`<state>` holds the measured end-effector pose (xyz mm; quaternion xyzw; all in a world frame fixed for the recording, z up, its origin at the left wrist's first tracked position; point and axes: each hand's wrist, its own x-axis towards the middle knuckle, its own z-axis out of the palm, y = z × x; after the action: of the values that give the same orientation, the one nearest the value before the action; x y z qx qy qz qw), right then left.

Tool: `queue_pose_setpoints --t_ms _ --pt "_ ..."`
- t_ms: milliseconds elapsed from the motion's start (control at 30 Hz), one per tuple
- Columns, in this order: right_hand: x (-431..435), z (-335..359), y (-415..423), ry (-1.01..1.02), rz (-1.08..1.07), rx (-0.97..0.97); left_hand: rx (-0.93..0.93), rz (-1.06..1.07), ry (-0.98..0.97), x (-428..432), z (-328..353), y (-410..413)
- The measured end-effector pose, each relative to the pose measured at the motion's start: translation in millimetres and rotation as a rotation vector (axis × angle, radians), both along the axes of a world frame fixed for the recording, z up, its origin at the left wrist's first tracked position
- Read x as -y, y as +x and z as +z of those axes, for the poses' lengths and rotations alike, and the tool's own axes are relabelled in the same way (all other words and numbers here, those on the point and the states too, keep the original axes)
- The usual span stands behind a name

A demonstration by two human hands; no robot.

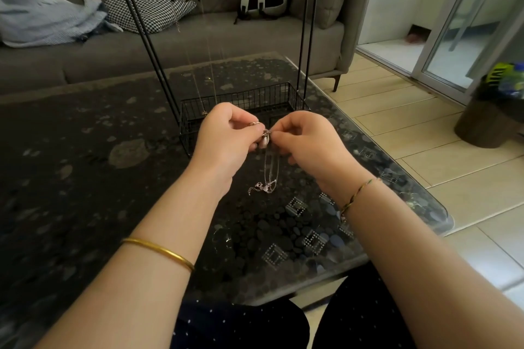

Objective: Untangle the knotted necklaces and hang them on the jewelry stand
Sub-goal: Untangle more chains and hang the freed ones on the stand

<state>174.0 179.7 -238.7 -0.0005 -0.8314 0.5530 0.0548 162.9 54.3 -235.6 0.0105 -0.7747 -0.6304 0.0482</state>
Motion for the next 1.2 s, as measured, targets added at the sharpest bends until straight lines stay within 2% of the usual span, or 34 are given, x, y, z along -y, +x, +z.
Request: queue_pose_setpoints --t_ms 167,400,667,867,1200 --pt "-0.8 -0.2 -1.5 -0.058 -0.063 -0.042 0.017 -0.022 -0.035 -1.0 0.7 0.6" --pt "-1.1 -2.0 -1.8 -0.014 -0.052 -0.088 -0.004 -0.06 -0.168 -4.5 2.4 2.1" --pt "0.7 -1.6 -1.5 0.039 -0.008 -0.008 0.163 -0.002 0.264 -3.6 7.3 1.3" --pt "-0.2 2.5 -0.7 -0.148 -0.004 0.095 0.076 -0.058 0.103 -1.6 4.9 0.1" --pt "-1.9 1.8 1.8 -0.189 0.111 0.135 0.01 -0.126 0.063 -0.3 2.7 0.5"
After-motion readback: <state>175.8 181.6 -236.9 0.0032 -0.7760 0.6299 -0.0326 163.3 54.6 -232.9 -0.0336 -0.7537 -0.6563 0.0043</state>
